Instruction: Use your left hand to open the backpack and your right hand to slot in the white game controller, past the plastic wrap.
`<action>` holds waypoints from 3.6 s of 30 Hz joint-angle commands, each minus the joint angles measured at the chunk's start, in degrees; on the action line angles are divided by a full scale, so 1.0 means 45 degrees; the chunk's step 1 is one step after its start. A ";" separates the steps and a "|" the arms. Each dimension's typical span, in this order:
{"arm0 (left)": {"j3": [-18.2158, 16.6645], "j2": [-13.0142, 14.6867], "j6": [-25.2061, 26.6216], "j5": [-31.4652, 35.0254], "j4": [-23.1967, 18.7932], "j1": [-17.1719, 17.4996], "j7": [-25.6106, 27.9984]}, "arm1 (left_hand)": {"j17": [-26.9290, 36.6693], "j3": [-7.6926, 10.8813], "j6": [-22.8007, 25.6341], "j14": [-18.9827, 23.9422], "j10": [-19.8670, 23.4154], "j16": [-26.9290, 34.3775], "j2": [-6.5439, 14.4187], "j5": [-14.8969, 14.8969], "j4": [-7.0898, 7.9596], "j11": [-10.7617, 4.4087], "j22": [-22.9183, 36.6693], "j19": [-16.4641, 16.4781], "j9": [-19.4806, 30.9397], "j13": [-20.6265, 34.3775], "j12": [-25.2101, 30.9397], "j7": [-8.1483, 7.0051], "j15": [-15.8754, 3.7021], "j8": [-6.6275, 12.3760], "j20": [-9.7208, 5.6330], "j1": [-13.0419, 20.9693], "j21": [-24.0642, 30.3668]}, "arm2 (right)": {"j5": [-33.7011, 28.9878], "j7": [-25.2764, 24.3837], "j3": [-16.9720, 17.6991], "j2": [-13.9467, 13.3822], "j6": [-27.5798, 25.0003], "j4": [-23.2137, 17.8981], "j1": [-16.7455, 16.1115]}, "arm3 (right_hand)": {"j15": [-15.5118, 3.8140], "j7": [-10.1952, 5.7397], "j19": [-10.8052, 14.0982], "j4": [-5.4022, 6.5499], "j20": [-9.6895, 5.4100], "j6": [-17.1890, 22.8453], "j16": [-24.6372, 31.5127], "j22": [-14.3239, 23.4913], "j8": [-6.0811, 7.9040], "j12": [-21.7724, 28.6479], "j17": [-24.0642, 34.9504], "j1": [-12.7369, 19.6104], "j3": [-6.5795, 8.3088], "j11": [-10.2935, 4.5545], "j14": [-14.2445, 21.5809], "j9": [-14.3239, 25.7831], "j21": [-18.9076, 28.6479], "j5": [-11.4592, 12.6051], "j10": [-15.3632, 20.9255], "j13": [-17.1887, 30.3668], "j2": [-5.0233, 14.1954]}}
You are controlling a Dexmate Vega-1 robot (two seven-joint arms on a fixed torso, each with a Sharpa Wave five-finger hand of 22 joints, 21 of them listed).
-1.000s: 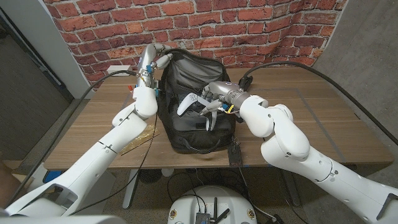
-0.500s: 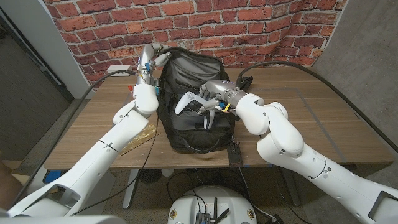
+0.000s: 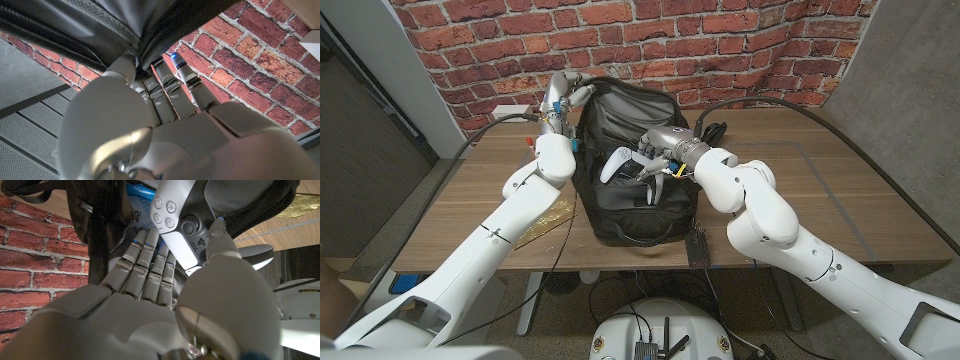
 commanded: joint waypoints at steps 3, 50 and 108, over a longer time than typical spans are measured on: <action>0.0097 -0.0043 0.0163 -0.0462 0.0006 -0.0141 0.0113 | 0.0039 0.0018 0.0017 0.0121 -0.0018 -0.0039 0.0087 0.0099 0.0006 0.0009 0.0050 0.0145 0.0068 0.0052 0.0000 0.0066 -0.0172 0.0003 -0.1644 0.0039 0.0060 | -0.0590 0.0514 -0.0212 0.0557 0.0271 0.0674 0.0300 | -0.1867 -0.1336 0.0016 0.0082 -0.1617 0.1342 -0.0065 0.0025 0.0059 -0.0039 0.0026 0.1119 0.0088 -0.1781 0.0132 -0.0026 0.0067 0.0497 0.1862 0.0223 0.1850; 0.0219 -0.0010 -0.0275 -0.1250 0.0485 -0.0425 0.0073 | 0.0045 0.0016 0.0047 0.0217 0.0023 -0.0061 0.0077 0.0106 0.0036 0.0002 0.0038 0.0240 0.0086 0.0058 0.0006 0.0046 -0.0172 -0.0036 -0.1644 0.0095 0.0000 | -0.1409 0.1811 -0.1027 0.1582 0.0176 0.2882 0.1721 | -0.1854 -0.1297 -0.0004 0.0148 -0.1570 0.1331 -0.0172 0.0025 -0.0028 -0.0192 0.0109 0.1009 -0.0020 -0.1697 0.0153 -0.0012 0.0103 0.0495 0.1840 0.0306 0.1833; 0.0082 -0.0091 -0.0806 -0.1440 0.0300 0.0039 0.0306 | 0.0039 0.0020 -0.0048 0.0227 -0.0105 -0.0103 0.0108 0.0113 0.0060 -0.0001 0.0036 0.0219 0.0107 0.0066 -0.0031 0.0021 -0.0169 -0.0073 -0.1651 0.0057 -0.0080 | -0.4999 0.4131 -0.1073 0.2856 0.0610 0.4038 0.1308 | -0.1541 -0.1086 -0.0689 0.0224 -0.0819 -0.0393 -0.0696 -0.0005 -0.0936 -0.1501 0.0582 0.0384 -0.0944 -0.1119 -0.1658 0.0015 -0.0134 0.0321 -0.0390 0.0261 0.0924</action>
